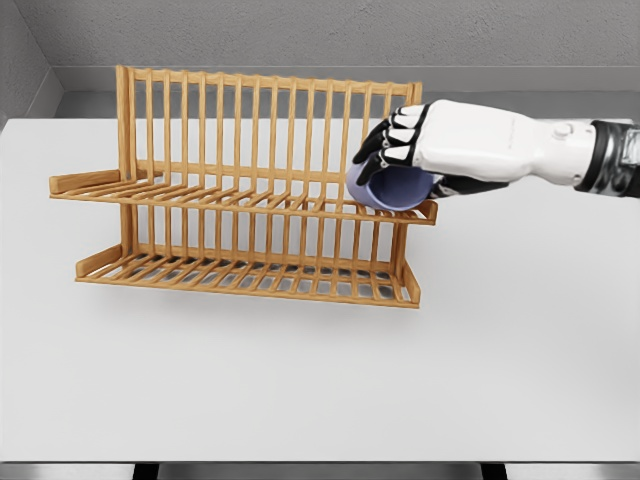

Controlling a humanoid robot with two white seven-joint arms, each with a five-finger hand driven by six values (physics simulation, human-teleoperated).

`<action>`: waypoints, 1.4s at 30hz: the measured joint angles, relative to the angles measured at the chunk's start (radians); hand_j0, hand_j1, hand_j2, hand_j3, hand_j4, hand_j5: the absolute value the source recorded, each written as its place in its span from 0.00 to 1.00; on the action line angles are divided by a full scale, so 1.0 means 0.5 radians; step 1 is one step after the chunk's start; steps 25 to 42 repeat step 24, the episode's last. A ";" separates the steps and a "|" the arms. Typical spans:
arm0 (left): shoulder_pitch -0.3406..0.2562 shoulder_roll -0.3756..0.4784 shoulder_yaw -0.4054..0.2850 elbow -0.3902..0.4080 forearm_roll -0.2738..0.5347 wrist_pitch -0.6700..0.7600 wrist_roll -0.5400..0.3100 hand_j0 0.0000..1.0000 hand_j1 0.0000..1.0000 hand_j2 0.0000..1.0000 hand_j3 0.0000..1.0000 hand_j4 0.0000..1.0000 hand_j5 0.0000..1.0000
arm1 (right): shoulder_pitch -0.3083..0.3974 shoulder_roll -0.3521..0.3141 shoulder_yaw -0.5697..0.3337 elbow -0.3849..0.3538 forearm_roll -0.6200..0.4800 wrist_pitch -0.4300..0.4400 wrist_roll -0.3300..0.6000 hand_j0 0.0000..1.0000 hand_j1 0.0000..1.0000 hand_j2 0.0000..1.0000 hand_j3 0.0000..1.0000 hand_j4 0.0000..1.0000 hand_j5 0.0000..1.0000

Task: Right arm put cup on second shelf

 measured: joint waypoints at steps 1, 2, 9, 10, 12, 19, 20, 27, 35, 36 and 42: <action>0.000 0.000 0.000 0.000 0.000 0.000 0.000 1.00 1.00 1.00 1.00 1.00 1.00 | -0.003 0.002 0.004 0.000 0.000 -0.001 0.002 1.00 1.00 1.00 1.00 1.00 1.00; 0.003 0.000 0.000 0.000 0.000 0.000 0.000 1.00 1.00 1.00 1.00 1.00 1.00 | 0.000 0.003 0.006 -0.001 0.000 -0.001 0.004 1.00 1.00 1.00 1.00 1.00 1.00; 0.000 0.000 0.000 0.000 0.000 0.000 0.000 1.00 1.00 1.00 1.00 1.00 1.00 | -0.046 -0.025 -0.157 -0.006 -0.006 -0.003 0.008 1.00 1.00 1.00 1.00 1.00 1.00; 0.003 0.000 0.000 0.000 0.000 0.000 0.000 1.00 1.00 1.00 1.00 1.00 1.00 | -0.028 -0.059 -0.254 -0.005 -0.009 -0.003 0.008 1.00 1.00 1.00 1.00 1.00 1.00; 0.000 0.000 -0.001 0.001 -0.001 0.000 0.000 1.00 1.00 1.00 1.00 1.00 1.00 | 0.289 -0.125 -0.515 0.016 -0.022 0.002 0.007 1.00 1.00 1.00 1.00 1.00 1.00; 0.003 0.000 0.000 0.000 -0.001 0.000 0.000 1.00 1.00 1.00 1.00 1.00 1.00 | 0.884 -0.131 -1.162 0.068 -0.001 -0.002 0.008 1.00 1.00 1.00 1.00 1.00 1.00; 0.003 0.000 0.000 0.000 0.000 0.000 0.000 1.00 1.00 1.00 1.00 1.00 1.00 | 0.887 -0.069 -1.146 0.069 0.007 -0.001 0.008 1.00 1.00 1.00 1.00 1.00 1.00; -0.021 0.000 0.005 -0.007 0.004 -0.001 0.000 1.00 1.00 1.00 1.00 1.00 1.00 | 0.877 0.189 -1.045 0.066 0.083 -0.002 0.008 1.00 1.00 1.00 1.00 1.00 1.00; -0.021 0.000 0.005 -0.007 0.004 -0.001 0.000 1.00 1.00 1.00 1.00 1.00 1.00 | 0.877 0.189 -1.045 0.066 0.083 -0.002 0.008 1.00 1.00 1.00 1.00 1.00 1.00; -0.021 0.000 0.005 -0.007 0.004 -0.001 0.000 1.00 1.00 1.00 1.00 1.00 1.00 | 0.877 0.189 -1.045 0.066 0.083 -0.002 0.008 1.00 1.00 1.00 1.00 1.00 1.00; -0.021 0.000 0.005 -0.007 0.004 -0.001 0.000 1.00 1.00 1.00 1.00 1.00 1.00 | 0.877 0.189 -1.045 0.066 0.083 -0.002 0.008 1.00 1.00 1.00 1.00 1.00 1.00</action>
